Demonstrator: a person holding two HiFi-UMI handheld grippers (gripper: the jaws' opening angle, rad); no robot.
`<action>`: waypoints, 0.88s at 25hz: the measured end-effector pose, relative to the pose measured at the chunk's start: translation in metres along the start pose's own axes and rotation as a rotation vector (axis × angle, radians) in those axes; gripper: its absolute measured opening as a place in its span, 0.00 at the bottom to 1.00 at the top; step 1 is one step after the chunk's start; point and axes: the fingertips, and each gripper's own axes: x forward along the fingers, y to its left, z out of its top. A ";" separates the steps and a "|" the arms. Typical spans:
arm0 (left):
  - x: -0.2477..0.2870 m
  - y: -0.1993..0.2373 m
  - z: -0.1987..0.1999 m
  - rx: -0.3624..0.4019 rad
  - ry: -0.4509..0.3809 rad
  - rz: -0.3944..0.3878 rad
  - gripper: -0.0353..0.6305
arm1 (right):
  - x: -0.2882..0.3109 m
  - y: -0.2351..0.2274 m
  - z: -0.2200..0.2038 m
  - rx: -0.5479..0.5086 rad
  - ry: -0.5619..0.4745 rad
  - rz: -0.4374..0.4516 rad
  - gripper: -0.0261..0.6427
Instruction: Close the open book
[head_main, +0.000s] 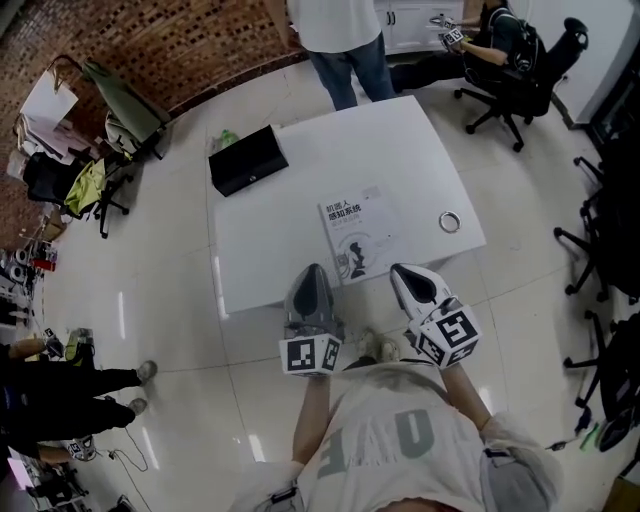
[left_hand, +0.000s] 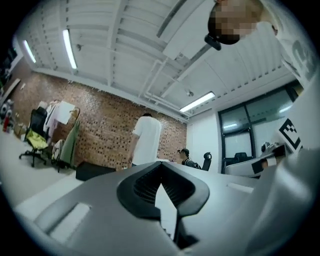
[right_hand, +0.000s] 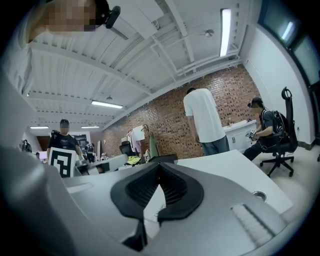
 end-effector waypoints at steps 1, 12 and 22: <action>-0.001 0.003 0.013 0.060 -0.008 0.003 0.06 | 0.002 0.001 -0.001 0.014 -0.006 0.006 0.04; -0.011 0.029 0.065 0.226 -0.093 -0.032 0.06 | 0.024 0.012 -0.020 0.042 0.041 0.007 0.04; -0.008 0.066 0.054 0.129 -0.052 0.014 0.06 | 0.058 0.012 -0.016 0.010 0.063 -0.039 0.04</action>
